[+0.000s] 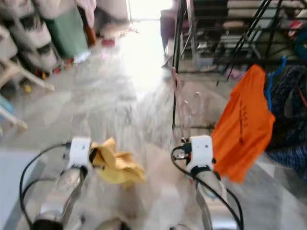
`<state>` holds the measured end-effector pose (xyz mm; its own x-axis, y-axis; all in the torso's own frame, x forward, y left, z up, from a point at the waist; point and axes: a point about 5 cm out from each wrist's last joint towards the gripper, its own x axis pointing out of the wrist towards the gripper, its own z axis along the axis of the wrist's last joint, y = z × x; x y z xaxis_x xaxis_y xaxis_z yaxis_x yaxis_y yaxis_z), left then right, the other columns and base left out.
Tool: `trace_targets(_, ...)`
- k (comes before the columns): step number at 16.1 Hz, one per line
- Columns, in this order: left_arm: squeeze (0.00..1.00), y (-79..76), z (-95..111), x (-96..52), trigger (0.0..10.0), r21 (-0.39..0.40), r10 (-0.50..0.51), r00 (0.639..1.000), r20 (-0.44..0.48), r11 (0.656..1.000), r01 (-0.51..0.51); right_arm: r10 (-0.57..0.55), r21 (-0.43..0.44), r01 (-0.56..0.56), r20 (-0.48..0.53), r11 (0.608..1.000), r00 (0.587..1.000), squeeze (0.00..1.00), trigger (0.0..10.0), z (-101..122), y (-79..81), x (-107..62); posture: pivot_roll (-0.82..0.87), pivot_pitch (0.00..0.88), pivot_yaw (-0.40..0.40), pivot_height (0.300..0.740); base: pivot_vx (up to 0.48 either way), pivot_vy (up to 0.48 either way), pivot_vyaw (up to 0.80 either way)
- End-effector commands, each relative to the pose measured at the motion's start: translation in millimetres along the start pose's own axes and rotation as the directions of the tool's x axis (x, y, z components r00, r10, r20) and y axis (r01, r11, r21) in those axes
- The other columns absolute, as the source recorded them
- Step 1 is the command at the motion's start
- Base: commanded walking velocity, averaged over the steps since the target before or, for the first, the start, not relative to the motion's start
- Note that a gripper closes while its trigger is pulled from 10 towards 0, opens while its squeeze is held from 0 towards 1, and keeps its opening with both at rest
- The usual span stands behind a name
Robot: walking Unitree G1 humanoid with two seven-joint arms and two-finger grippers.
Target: Hang hanger
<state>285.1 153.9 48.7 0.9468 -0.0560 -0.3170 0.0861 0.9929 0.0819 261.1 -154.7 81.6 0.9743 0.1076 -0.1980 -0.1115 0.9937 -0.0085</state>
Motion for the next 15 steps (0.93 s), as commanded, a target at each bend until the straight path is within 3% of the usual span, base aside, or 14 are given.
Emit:
trace_targets(1,0.00,3.1,5.9,0.6,10.0,0.013,0.010,1.000,0.024,1.000,-0.011,0.002,-0.001,-0.002,0.021,1.000,1.000,0.00,10.0,4.0,1.7,2.0,-0.07,0.078,0.035,0.740,-0.285,0.000,0.00)
trace_targets(6,0.00,1.4,8.2,3.9,10.0,0.017,0.009,1.000,0.029,1.000,-0.009,-0.008,-0.014,0.008,0.037,1.000,0.999,0.00,10.0,6.1,2.3,6.7,-0.07,0.072,0.044,0.740,-0.285,0.000,0.00)
trace_targets(9,0.00,-2.1,15.1,3.8,10.0,-0.015,-0.040,0.996,0.078,0.999,0.041,0.000,-0.029,0.001,0.020,1.000,1.000,0.00,10.0,-0.2,3.1,3.7,-0.07,0.083,0.042,0.740,0.000,0.000,0.00)
trace_targets(10,0.00,-3.2,19.0,3.5,10.0,-0.065,-0.054,0.993,0.103,0.996,0.061,0.008,-0.037,-0.008,0.018,0.999,1.000,0.00,10.0,0.5,4.0,4.3,-0.07,0.084,0.042,0.740,0.000,0.000,0.00)
trace_targets(15,0.00,-7.8,24.0,7.0,10.0,-0.059,-0.068,0.991,0.119,0.995,0.075,0.018,-0.043,-0.017,0.026,0.999,1.000,0.00,10.0,2.7,6.1,5.7,-0.08,0.088,0.043,0.740,0.000,-0.055,0.00)
